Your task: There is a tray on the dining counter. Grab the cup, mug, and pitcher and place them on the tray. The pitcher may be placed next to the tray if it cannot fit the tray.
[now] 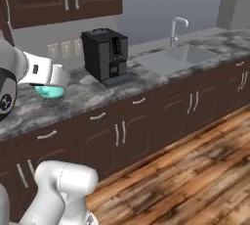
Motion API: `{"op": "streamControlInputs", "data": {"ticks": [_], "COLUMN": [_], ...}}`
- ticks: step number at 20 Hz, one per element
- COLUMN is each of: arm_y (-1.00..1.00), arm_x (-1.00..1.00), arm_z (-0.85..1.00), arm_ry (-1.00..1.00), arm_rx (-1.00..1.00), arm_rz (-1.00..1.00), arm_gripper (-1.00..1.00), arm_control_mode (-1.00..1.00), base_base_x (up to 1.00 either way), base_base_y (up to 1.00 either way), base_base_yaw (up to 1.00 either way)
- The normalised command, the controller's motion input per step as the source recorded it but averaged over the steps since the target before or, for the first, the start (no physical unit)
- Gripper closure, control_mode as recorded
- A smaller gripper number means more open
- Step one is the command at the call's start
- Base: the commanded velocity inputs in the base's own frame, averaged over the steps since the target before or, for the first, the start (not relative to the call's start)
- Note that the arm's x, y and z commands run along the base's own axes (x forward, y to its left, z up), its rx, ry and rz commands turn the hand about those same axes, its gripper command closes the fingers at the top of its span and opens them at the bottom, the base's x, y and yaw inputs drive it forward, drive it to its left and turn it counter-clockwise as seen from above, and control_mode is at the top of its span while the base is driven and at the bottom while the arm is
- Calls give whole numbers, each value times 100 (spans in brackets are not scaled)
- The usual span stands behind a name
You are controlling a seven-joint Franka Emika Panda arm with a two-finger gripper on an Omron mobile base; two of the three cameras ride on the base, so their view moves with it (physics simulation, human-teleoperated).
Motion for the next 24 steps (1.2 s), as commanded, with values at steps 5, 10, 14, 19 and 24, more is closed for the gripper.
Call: {"op": "streamControlInputs", "data": {"ticks": [5,10,14,19,24], "arm_y": [0,0,0,0,0], "arm_x": [0,0,0,0,0], "arm_z": [0,0,0,0,0], "arm_ry": [0,0,0,0,0], "arm_rx": [0,0,0,0,0], "arm_rz": [0,0,0,0,0], "arm_gripper": [100,100,100,100,100], "arm_control_mode": [100,100,100,100,100], "base_base_x": [0,0,0,0,0], "base_base_y": [0,0,3,12,19], "base_base_yaw": [-87,-89,-89,-88,-86]}}
